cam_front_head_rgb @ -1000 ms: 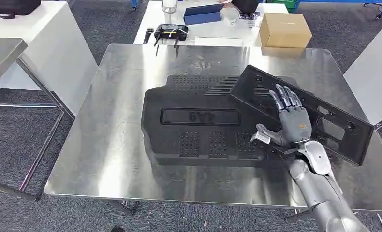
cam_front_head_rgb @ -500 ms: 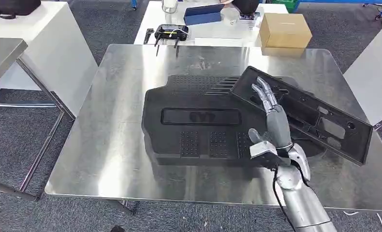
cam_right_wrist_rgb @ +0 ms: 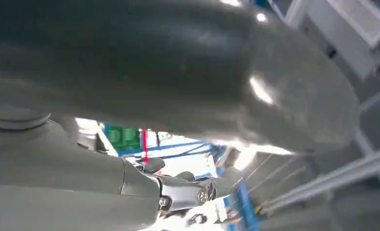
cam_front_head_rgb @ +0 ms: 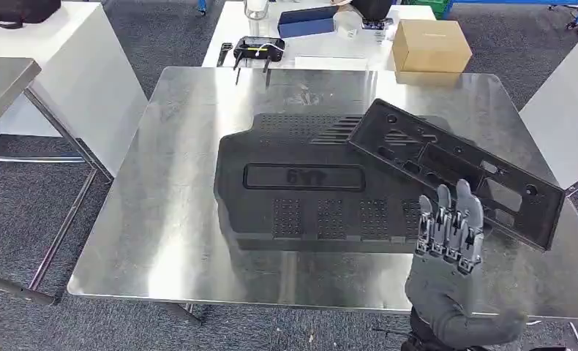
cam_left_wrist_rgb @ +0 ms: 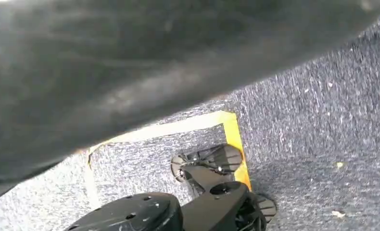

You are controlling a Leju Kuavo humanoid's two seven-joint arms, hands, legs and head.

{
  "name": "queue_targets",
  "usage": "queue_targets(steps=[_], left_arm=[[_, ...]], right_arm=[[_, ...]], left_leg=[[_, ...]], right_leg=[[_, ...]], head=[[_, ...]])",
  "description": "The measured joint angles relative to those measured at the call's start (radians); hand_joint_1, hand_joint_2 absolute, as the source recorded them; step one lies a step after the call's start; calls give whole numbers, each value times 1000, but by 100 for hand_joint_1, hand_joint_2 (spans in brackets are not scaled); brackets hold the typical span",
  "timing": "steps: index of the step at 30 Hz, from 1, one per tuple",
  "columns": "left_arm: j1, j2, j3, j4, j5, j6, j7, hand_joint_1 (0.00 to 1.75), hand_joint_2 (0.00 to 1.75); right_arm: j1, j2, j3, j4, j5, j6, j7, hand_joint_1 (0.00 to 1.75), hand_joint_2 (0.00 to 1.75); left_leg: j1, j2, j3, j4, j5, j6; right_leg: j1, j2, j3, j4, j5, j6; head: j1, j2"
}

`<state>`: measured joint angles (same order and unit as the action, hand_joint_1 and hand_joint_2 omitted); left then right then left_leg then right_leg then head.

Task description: Take the parts from the cabinet and place them on the table.

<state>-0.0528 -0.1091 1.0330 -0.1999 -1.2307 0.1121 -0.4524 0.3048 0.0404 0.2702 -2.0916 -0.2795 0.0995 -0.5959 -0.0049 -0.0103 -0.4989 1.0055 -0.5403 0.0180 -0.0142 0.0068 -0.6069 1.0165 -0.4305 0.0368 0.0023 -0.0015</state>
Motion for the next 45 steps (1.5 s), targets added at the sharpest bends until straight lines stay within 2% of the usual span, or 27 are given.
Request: queue_targets(steps=[5,9,19,20,21,22,23,24,26,27,28,29,30,31,32,33,34,36,37,38,39,41,42,43,44,45], left_arm=[[2,1,17,0,1,-6,-28,0,0],[2,2,24,0,1,-15,-46,0,0],[2,3,31,0,0,-16,-47,0,0],[3,7,31,0,0,-16,-47,0,0],[3,6,31,0,-2,-16,-47,0,0],[2,6,31,0,-3,-16,-46,0,0],[2,3,31,0,-3,-16,-46,0,0],[2,3,31,0,-3,-16,-45,0,0],[3,4,31,0,-3,-16,-45,0,0],[3,3,31,0,-3,-16,-45,0,0],[3,3,31,0,-3,-16,-45,0,0],[3,3,31,0,-3,-17,-45,0,0],[4,3,31,0,-3,-17,-45,0,0],[5,3,31,0,-3,-17,-45,0,0],[5,5,32,-1,-3,-17,-45,0,0],[7,13,33,-4,-3,-17,-45,0,0],[7,11,32,-4,-3,-17,-48,0,0],[6,8,33,-4,-3,-17,-53,0,0],[5,7,33,-4,-3,-17,-56,0,0],[5,5,33,-4,-3,-18,-59,0,0],[4,5,33,-4,-3,-18,-63,0,0],[3,3,34,-4,1,-19,-65,0,0],[4,3,36,-4,4,-21,-65,0,0],[5,3,37,-4,6,-24,-65,0,0],[6,3,41,-4,8,-25,-65,0,0],[6,3,44,-4,10,-26,-66,0,0]], right_arm=[[72,22,-67,-29,-82,43,26,0,0],[92,45,-114,-41,-83,42,34,0,0],[102,71,-169,-50,-74,33,45,0,0],[102,74,-175,-50,-74,33,49,0,0],[102,79,-182,-51,-75,33,54,0,0],[102,84,-188,-51,-75,33,56,0,0],[102,84,-195,-51,-75,34,58,0,0],[100,85,-200,-51,-76,34,60,0,0],[102,87,-213,-50,-76,34,62,0,0],[102,87,-216,-50,-76,34,62,0,0],[102,87,-220,-50,-76,34,62,0,0],[102,87,-222,-50,-76,34,62,0,0],[102,87,-224,-50,-76,34,63,0,0],[102,87,-226,-50,-76,34,64,0,0],[101,87,-229,-49,-77,34,68,0,0],[97,89,-232,-45,-79,36,74,0,0],[102,96,-234,-44,-85,37,78,0,0],[101,97,-243,-41,-92,41,85,0,0],[101,101,-245,-41,-96,44,89,0,0],[102,104,-248,-40,-102,46,95,0,0],[100,108,-254,-39,-107,50,98,0,0],[99,114,-263,-32,-112,53,107,0,0],[99,116,-268,-28,-113,54,107,0,0],[99,118,-272,-24,-113,54,110,0,0],[99,121,-277,-21,-113,55,112,0,0],[99,124,-283,-17,-113,56,115,0,0]], left_leg=[[-1,0,3,0,0,0],[-1,0,3,0,0,0],[0,0,4,0,0,0],[-4,1,3,7,-2,10],[-4,1,6,-5,4,18],[9,1,24,-38,24,27],[13,3,37,-56,32,26],[17,5,41,-64,36,32],[20,7,40,-64,36,30],[21,7,40,-64,35,29],[25,7,41,-64,32,24],[31,6,44,-63,28,18],[38,5,49,-61,24,9],[47,1,55,-57,16,-4],[43,1,57,-47,5,-20],[41,0,52,-38,-7,-36],[39,-1,54,-35,-9,-39],[46,0,59,-41,-9,-43],[53,0,61,-40,-14,-49],[55,7,58,-21,-28,-46],[52,8,27,44,-62,-39],[43,7,-69,226,-140,-33],[41,7,-113,301,-162,-29],[39,7,-138,332,-157,-23],[36,7,-139,315,-129,-16],[33,7,-121,260,-83,-8]], right_leg=[[-1,0,3,0,0,0],[0,0,3,0,0,0],[0,0,4,0,0,0],[-10,0,6,-10,7,10],[-7,1,12,-19,10,14],[2,1,15,-20,10,16],[-1,-1,6,-11,5,16],[-1,0,-13,32,-19,12],[-7,0,-91,185,-77,10],[-14,0,-129,254,-95,15],[-20,0,-144,274,-90,28],[-28,-1,-128,235,-66,44],[-36,-2,-90,162,-32,64],[-46,-6,-37,60,9,85],[-58,-12,-2,-21,25,101],[-43,-1,7,-11,15,89],[-47,2,3,-6,12,62],[-40,3,-1,3,3,44],[-38,3,2,3,1,34],[-38,2,5,1,0,26],[-35,2,8,2,-2,21],[-25,-1,9,2,-5,5],[-18,-1,9,2,-6,3],[-14,-1,11,2,-7,0],[-10,0,14,2,-7,-4],[-8,1,17,2,-8,-5]], head=[[0,0],[0,0],[0,0],[0,0],[-2,0],[-2,0],[1,0],[1,0],[1,0],[1,0],[0,0],[1,0],[0,0],[2,0],[4,0],[13,0],[6,0],[2,0],[0,0],[1,0],[-3,0],[-5,0],[-4,0],[-5,0],[-4,0],[-5,0]])
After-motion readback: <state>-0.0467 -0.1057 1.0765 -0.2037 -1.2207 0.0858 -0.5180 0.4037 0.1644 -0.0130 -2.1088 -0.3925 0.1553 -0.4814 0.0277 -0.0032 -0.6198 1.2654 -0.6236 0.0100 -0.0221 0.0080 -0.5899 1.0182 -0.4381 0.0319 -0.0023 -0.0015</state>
